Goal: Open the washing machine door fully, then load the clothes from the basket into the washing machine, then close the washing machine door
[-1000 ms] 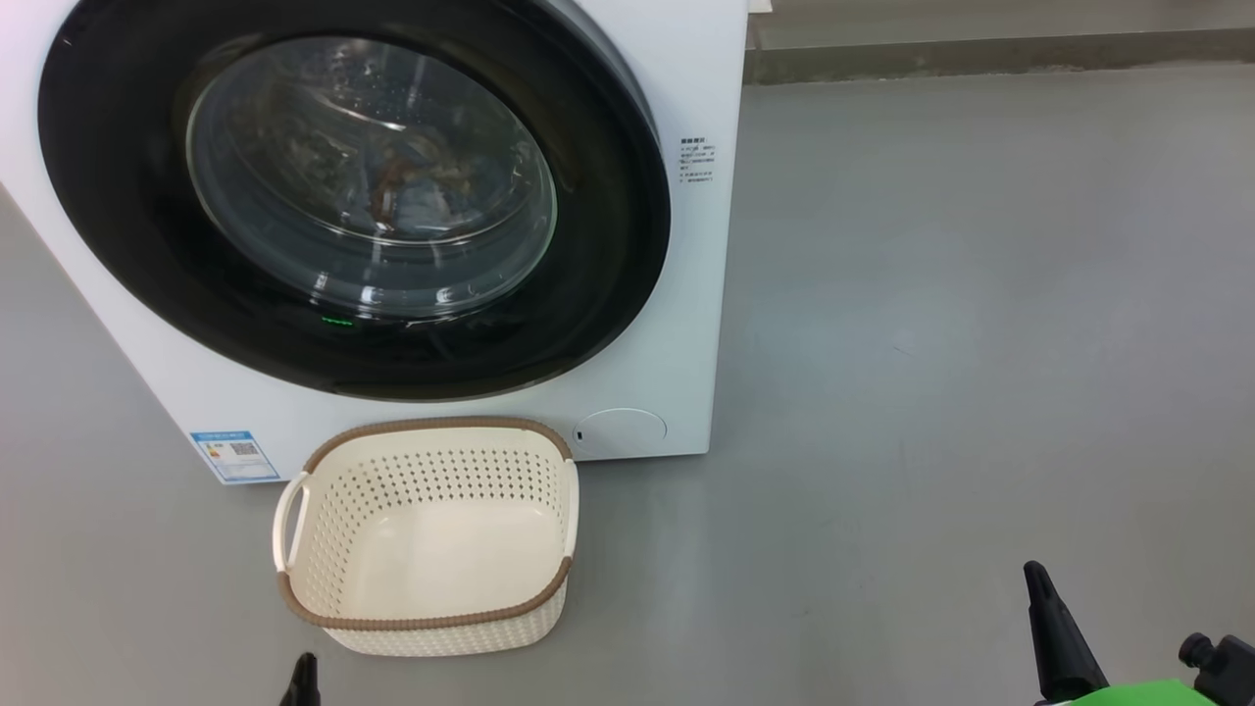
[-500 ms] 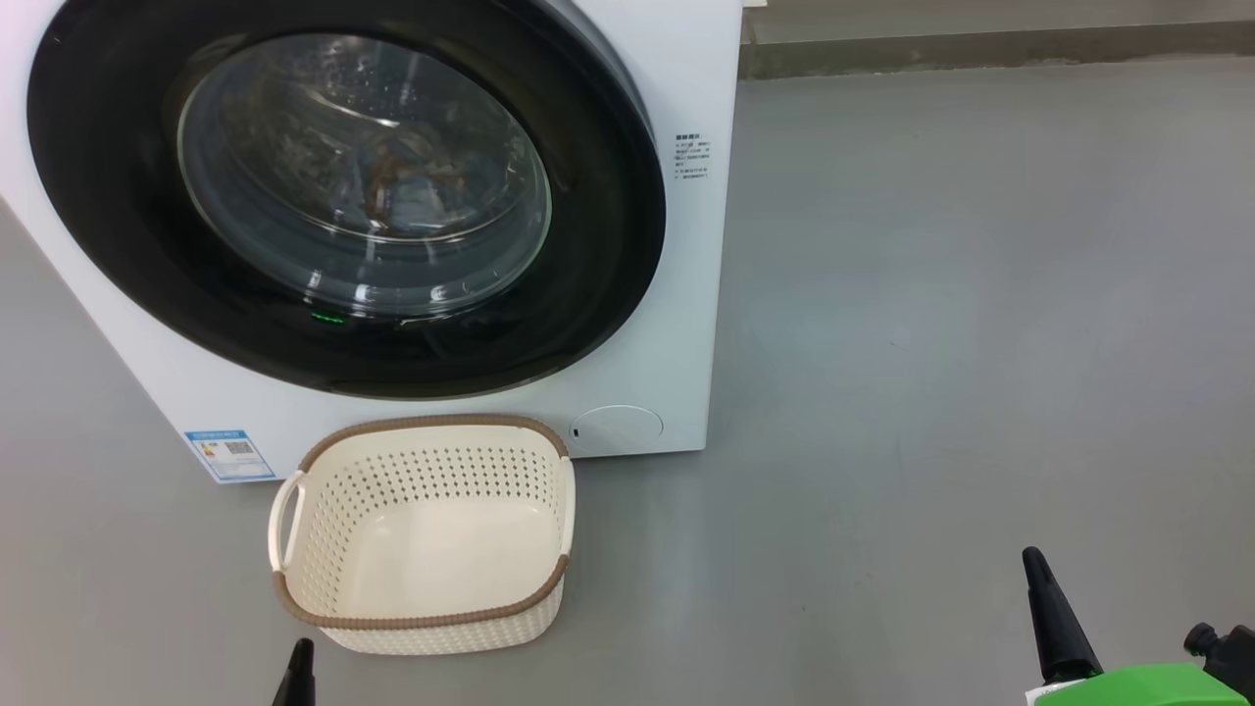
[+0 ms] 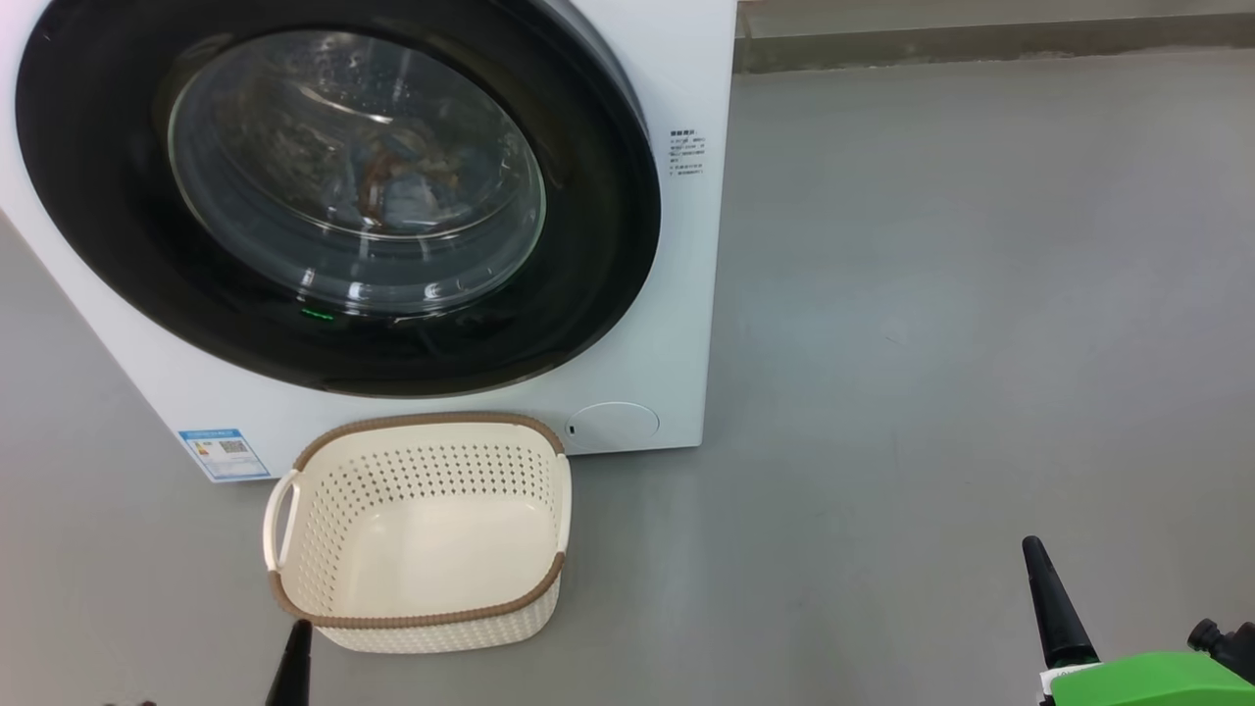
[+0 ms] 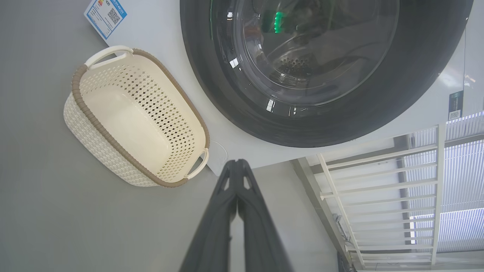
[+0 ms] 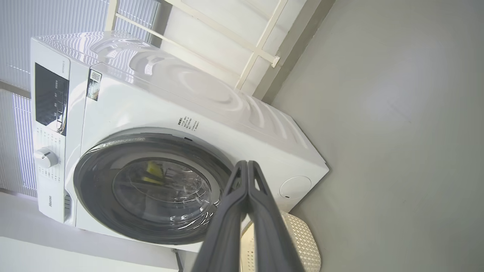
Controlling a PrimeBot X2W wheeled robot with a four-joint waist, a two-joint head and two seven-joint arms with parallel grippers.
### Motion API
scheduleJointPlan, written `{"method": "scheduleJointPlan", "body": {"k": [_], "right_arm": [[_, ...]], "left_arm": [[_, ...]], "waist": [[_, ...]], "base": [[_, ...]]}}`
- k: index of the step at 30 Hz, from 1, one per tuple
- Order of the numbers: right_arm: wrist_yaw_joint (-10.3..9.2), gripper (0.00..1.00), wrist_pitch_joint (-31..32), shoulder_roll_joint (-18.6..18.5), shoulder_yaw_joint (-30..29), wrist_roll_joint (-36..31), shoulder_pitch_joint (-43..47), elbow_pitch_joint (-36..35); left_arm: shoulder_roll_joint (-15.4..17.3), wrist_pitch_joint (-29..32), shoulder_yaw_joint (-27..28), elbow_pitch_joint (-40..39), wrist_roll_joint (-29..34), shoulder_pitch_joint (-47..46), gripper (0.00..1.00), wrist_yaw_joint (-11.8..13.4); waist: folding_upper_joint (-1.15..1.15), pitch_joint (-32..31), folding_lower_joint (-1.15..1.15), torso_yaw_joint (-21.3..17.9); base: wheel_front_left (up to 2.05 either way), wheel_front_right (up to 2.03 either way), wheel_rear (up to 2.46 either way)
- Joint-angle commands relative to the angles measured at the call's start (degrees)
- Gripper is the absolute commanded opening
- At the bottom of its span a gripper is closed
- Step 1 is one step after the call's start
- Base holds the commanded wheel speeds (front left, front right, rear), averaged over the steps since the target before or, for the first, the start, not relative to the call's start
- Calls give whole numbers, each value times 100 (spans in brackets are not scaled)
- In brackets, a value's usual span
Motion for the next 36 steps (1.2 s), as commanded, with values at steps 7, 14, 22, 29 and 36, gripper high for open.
{"method": "scheduleJointPlan", "body": {"k": [7, 14, 22, 29, 36], "right_arm": [[-23, 0, 133, -73, 60, 527, -317, -72], [-25, 0, 251, -78, 54, 984, -393, -26], [-27, 0, 387, -83, 48, 1505, -481, 27], [-29, 0, 505, -88, 42, 1961, -557, 74], [-32, 0, 640, -94, 36, 2481, -644, 127]], "left_arm": [[114, 122, 215, -152, -486, -372, 0, -59], [121, 239, 275, -156, -900, -455, 0, -80], [129, 374, 342, -160, -1373, -549, 0, -103], [136, 491, 402, -164, -1786, -632, 0, -124], [143, 625, 470, -168, -2258, -726, 0, -147]], "waist": [[0, 17, 0, -18], [0, 35, 0, -35], [0, 55, 0, -56], [0, 72, 0, -74], [0, 92, 0, -94]], "base": [[0, 0, 0], [0, 0, 0], [0, 0, 0], [0, 0, 0], [0, 0, 0]]}}
